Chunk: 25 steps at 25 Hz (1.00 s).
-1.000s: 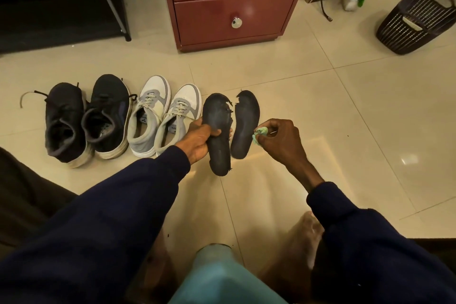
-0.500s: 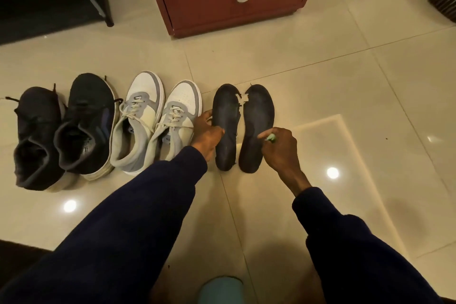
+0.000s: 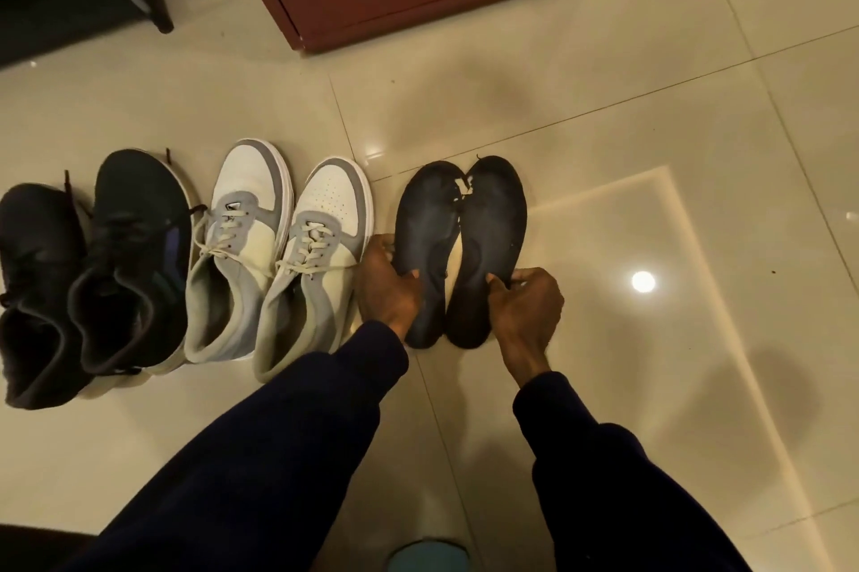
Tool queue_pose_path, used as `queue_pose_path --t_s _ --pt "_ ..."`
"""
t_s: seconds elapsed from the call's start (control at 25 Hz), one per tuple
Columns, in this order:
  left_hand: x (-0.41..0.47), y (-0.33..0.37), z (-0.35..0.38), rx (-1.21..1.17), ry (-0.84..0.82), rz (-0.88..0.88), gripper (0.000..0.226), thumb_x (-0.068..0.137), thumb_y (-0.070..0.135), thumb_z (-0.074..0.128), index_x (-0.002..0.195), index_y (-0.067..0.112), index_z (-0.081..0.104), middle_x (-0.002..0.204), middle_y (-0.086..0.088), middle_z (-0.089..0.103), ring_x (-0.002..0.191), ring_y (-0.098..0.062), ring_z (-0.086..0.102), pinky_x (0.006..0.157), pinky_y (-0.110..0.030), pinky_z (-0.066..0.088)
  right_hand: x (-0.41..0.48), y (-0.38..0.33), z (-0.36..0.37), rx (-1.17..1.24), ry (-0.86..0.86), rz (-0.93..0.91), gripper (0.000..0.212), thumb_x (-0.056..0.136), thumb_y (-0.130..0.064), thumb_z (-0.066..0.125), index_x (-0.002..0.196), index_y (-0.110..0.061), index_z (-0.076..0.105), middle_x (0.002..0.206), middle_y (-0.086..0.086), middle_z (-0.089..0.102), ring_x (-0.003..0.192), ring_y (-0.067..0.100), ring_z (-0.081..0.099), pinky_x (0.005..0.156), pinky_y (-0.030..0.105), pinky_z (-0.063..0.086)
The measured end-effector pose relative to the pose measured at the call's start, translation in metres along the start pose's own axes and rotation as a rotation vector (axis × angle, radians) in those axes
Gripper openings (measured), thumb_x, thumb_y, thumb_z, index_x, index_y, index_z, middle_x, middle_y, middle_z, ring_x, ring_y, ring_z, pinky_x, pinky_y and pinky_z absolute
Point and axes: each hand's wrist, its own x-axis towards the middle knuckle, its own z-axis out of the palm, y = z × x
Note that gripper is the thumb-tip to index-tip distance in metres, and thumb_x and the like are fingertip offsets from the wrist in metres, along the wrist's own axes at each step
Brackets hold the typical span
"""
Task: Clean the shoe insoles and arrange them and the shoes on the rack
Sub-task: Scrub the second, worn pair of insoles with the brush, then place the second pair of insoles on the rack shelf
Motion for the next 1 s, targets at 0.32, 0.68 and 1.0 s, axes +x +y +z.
queue_pose_path --t_s 0.32,0.68,1.0 --pt "-0.037 0.062 -0.04 -0.176 -0.037 -0.164 0.053 0.085 -0.001 0.078 0.128 0.021 0.057 0.122 0.004 0.062 0.114 -0.018 0.062 0.095 -0.043 0.059 -0.019 -0.05 -0.084 0.164 -0.023 0.044 0.026 0.081 -0.021 0.082 0.1 -0.009 0.069 0.093 -0.001 0.064 0.08 0.016 0.061 0.075 0.024 0.052" --pt "-0.136 0.178 -0.149 -0.358 -0.038 -0.272 0.053 0.087 -0.003 0.076 0.131 0.02 0.057 0.129 -0.007 0.066 0.117 -0.026 0.064 0.094 -0.05 0.06 -0.106 -0.146 -0.225 0.239 -0.066 0.064 0.024 0.079 -0.022 0.083 0.098 -0.012 0.071 0.092 -0.001 0.068 0.078 0.013 0.064 0.074 0.025 0.056" --pt "-0.204 0.277 -0.276 -0.442 0.003 -0.241 0.053 0.087 -0.005 0.076 0.131 0.016 0.056 0.12 -0.001 0.067 0.107 -0.016 0.067 0.073 -0.019 0.061 -0.191 -0.25 -0.322 0.257 -0.147 0.006 0.025 0.079 -0.023 0.084 0.098 -0.014 0.072 0.095 0.002 0.071 0.084 0.019 0.067 0.078 0.03 0.058"
